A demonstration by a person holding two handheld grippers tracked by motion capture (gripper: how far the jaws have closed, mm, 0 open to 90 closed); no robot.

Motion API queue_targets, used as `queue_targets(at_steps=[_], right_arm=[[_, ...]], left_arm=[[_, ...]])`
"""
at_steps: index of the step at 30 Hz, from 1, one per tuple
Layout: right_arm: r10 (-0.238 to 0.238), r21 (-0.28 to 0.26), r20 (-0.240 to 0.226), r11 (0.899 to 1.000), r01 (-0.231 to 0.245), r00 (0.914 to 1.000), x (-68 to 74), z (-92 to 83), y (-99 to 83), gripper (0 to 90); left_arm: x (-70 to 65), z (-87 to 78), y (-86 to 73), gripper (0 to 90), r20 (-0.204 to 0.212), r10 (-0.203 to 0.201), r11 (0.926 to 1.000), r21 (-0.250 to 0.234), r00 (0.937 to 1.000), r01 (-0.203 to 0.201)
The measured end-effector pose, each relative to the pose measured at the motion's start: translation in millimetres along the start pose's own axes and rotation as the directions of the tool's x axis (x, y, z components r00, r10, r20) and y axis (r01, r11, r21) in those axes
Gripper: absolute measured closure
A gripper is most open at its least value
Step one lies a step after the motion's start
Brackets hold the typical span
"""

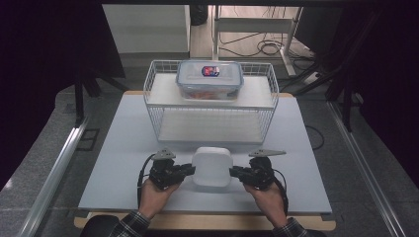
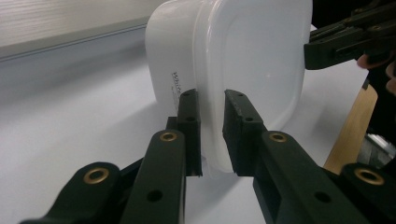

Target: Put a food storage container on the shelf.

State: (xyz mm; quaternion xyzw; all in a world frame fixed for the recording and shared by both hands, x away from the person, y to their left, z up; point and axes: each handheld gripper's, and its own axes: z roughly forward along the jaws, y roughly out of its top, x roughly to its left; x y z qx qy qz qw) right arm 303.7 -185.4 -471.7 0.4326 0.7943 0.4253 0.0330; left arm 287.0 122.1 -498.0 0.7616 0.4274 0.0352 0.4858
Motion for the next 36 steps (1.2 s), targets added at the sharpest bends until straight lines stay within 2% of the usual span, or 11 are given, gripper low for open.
queue_targets(at_steps=[2, 5, 6, 8, 12, 17, 21, 28, 36], right_arm=[[0.010, -0.028, 0.023, 1.000, -0.010, 0.9997, -0.5, 2.7, -1.4, 76.8], [0.031, -0.044, 0.031, 0.999, -0.029, 0.9990, -1.5, 4.0, -2.3, 76.5], [0.020, -0.045, 0.044, 0.999, -0.018, 0.9988, -0.2, 4.3, -2.3, 76.5], [-0.002, -0.058, 0.072, 0.998, 0.006, 0.9974, 3.3, 5.0, -2.4, 76.7], [-0.010, -0.107, 0.072, 0.994, 0.017, 0.9974, 5.8, 0.3, 1.7, 76.8], [-0.020, -0.124, 0.067, 0.992, 0.029, 0.9975, 7.7, -4.0, 7.4, 76.7], [-0.044, -0.148, 0.077, 0.987, 0.055, 0.9960, 11.3, -8.8, 14.8, 76.7], [-0.062, -0.189, 0.076, 0.979, 0.075, 0.9952, 14.4, -15.1, 32.1, 76.7], [-0.083, -0.232, 0.080, 0.968, 0.099, 0.9934, 18.3, -23.9, 58.5, 76.7]], left_arm=[[-1.3, 0.0, -0.1, 78.1, 0.003, -0.009, 0.9999, -0.007, 1.0000, 0.009], [-2.7, 0.2, 0.1, 78.8, -0.006, -0.008, 0.9999, -0.010, 1.0000, 0.008], [-3.9, 0.8, 0.3, 79.5, -0.024, 0.002, 1.0000, -0.008, 0.9997, -0.003], [-3.8, -0.2, 1.1, 79.6, -0.021, -0.005, 0.9998, -0.020, 0.9998, 0.004], [-5.8, -5.5, 6.3, 79.7, -0.020, 0.001, 0.9986, -0.052, 0.9998, -0.003], [-9.2, -10.8, 14.0, 79.7, -0.034, 0.022, 0.9978, -0.061, 0.9992, -0.024], [-12.1, -16.4, 23.3, 79.7, -0.050, 0.031, 0.9965, -0.075, 0.9983, -0.035], [-15.8, -27.6, 44.9, 79.5, -0.080, 0.060, 0.9924, -0.102, 0.9950, -0.068], [-17.2, -39.6, 72.6, 79.4, -0.106, 0.095, 0.9859, -0.128, 0.9898, -0.108]])
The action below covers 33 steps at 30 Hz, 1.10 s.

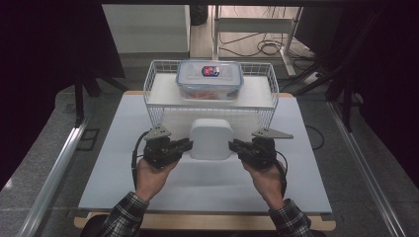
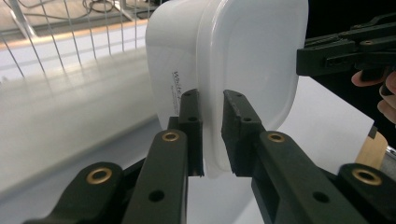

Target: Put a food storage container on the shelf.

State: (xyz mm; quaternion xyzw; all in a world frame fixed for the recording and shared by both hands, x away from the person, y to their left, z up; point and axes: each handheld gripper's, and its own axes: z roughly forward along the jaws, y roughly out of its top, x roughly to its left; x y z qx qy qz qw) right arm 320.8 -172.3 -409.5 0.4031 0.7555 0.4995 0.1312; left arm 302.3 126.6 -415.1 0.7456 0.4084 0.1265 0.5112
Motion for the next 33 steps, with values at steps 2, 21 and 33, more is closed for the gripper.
queue_targets(at_steps=[2, 21, 33], right_arm=[[0.000, -0.006, -0.002, 1.000, 0.000, 1.0000, -0.3, -0.5, 5.8, 76.7], [-0.019, -0.084, -0.010, 0.996, 0.018, 0.9998, 1.0, -9.2, 71.0, 76.7], [-0.032, -0.120, -0.024, 0.992, 0.029, 0.9992, 0.2, -14.3, 113.7, 76.7]], left_arm=[[0.8, -1.4, 5.9, 79.3, -0.002, 0.004, 1.0000, -0.006, 1.0000, -0.004], [4.6, -22.1, 71.4, 79.2, -0.031, 0.044, 0.9957, -0.080, 0.9985, -0.046], [9.6, -34.1, 111.7, 79.2, -0.035, 0.049, 0.9912, -0.121, 0.9982, -0.053]])
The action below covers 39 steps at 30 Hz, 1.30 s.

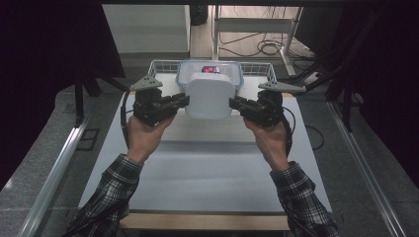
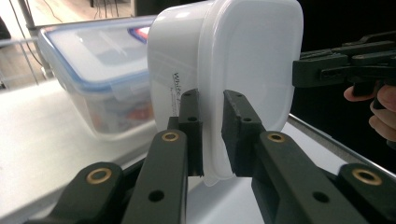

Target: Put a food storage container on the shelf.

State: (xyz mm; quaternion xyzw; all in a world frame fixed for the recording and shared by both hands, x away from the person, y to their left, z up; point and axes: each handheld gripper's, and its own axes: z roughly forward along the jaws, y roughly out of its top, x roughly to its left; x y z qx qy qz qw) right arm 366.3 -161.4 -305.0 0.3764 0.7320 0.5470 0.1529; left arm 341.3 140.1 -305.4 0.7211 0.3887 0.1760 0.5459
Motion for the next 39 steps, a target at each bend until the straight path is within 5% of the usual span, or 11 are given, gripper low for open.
queue_targets(at_steps=[19, 33, 39], right_arm=[[0.016, -0.039, 0.000, 0.999, -0.016, 0.9999, -8.1, 5.3, 52.8, 76.4], [0.047, -0.017, 0.020, 0.999, -0.047, 0.9987, -19.2, 19.9, 74.4, 75.4], [0.049, -0.016, 0.027, 0.999, -0.048, 0.9984, -20.3, 25.4, 78.2, 70.7]], left_arm=[[13.3, 2.0, 51.6, 79.3, -0.001, -0.028, 0.9994, -0.019, 0.9996, 0.028], [29.7, 15.5, 60.6, 77.1, 0.020, -0.064, 0.9979, -0.013, 0.9977, 0.064], [33.1, 21.2, 63.5, 67.4, 0.026, -0.061, 0.9980, -0.015, 0.9978, 0.062]])
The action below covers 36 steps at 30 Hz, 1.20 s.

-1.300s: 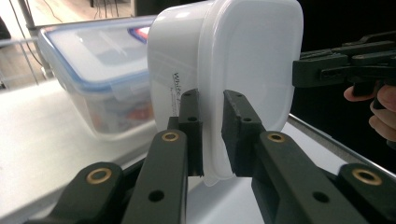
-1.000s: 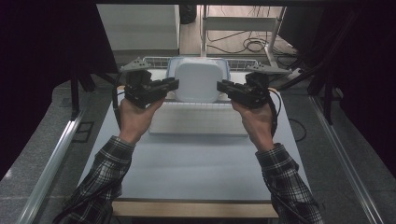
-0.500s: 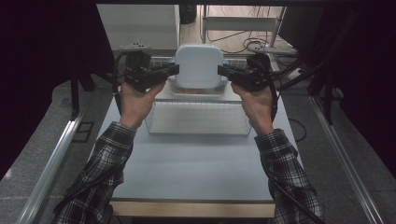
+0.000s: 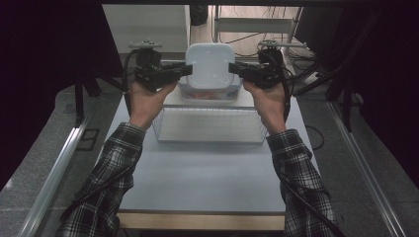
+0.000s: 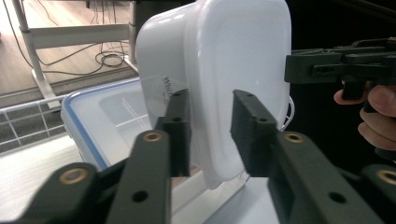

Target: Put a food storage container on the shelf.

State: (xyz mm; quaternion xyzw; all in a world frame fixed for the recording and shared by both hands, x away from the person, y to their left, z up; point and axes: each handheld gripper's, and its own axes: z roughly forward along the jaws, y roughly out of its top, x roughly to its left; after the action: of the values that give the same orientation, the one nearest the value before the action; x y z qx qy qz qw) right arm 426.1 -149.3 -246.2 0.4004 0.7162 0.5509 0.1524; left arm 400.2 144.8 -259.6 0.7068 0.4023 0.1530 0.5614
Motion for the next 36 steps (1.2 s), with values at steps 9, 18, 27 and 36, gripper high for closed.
queue_targets(at_steps=[9, 18, 27, 36], right_arm=[[-0.037, 0.007, 0.040, 0.999, 0.036, 0.9985, 3.5, 11.9, 3.7, 62.1], [-0.026, -0.008, 0.067, 1.000, 0.027, 0.9974, -1.2, 19.4, 5.0, 55.3], [-0.029, -0.031, 0.113, 0.999, 0.033, 0.9931, -3.6, 26.5, 7.3, 47.5], [-0.030, -0.045, 0.163, 0.998, 0.038, 0.9862, -8.8, 32.4, 11.1, 46.1]], left_arm=[[3.3, 11.0, 3.3, 59.3, -0.034, 0.007, 1.0000, 0.004, 0.9994, -0.007], [8.8, 21.5, 3.6, 56.9, -0.050, -0.015, 0.9999, -0.004, 0.9987, 0.014], [14.6, 27.5, 11.4, 46.1, -0.110, -0.009, 1.0000, -0.001, 0.9939, 0.009], [21.3, 33.6, 20.0, 44.1, -0.121, -0.027, 0.9996, 0.001, 0.9923, 0.028]])
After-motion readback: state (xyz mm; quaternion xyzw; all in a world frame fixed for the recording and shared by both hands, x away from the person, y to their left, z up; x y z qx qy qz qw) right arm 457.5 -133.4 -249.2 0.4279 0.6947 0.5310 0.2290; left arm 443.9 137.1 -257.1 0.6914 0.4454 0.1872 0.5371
